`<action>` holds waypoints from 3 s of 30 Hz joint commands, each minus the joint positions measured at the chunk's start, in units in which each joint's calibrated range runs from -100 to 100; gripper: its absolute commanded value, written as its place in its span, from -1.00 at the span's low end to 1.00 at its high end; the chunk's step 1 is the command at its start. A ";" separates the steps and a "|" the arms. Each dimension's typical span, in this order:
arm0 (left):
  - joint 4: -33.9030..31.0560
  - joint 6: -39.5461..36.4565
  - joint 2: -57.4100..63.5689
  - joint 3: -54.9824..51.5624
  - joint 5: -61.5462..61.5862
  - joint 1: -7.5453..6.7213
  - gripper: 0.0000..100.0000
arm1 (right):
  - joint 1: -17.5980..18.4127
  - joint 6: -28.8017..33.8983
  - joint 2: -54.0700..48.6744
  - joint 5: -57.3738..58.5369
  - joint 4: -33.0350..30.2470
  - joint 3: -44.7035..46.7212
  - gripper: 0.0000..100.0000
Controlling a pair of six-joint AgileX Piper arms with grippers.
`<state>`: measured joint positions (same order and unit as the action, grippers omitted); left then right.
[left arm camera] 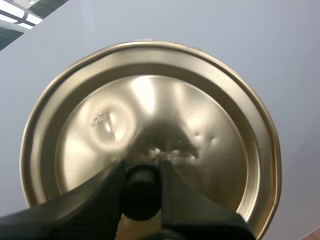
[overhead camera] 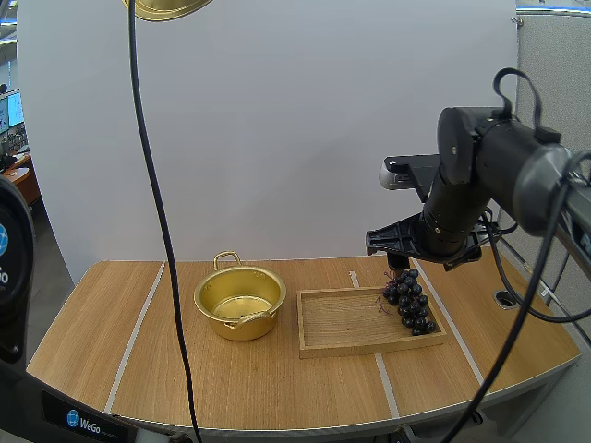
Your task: Open the pot, put the grape inside, and close it
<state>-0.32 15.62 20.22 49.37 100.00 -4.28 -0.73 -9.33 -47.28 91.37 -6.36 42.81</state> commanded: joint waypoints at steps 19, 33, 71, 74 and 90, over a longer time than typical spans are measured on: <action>-0.92 -0.52 0.58 0.40 -1.58 -0.04 -1.00 | -6.95 -4.13 22.22 -21.66 -0.69 -0.43 1.00; -0.92 -0.52 0.58 0.40 -1.58 -0.04 -1.00 | -7.47 -7.83 32.01 -24.85 1.85 -5.92 1.00; -0.92 -0.52 0.58 0.40 -1.58 -0.04 -1.00 | -7.47 -11.91 45.24 -20.96 5.32 -8.05 1.00; -0.92 -0.52 0.58 0.40 -1.58 -0.04 -1.00 | -7.47 -11.91 46.26 -21.66 5.32 -8.05 1.00; -0.92 -0.52 0.58 0.40 -1.58 -0.04 -1.00 | -7.47 -11.91 49.30 -19.76 5.32 -8.05 1.00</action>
<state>-0.32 15.52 20.22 49.37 100.00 -4.28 -8.01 -20.94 1.98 70.18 -2.19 34.88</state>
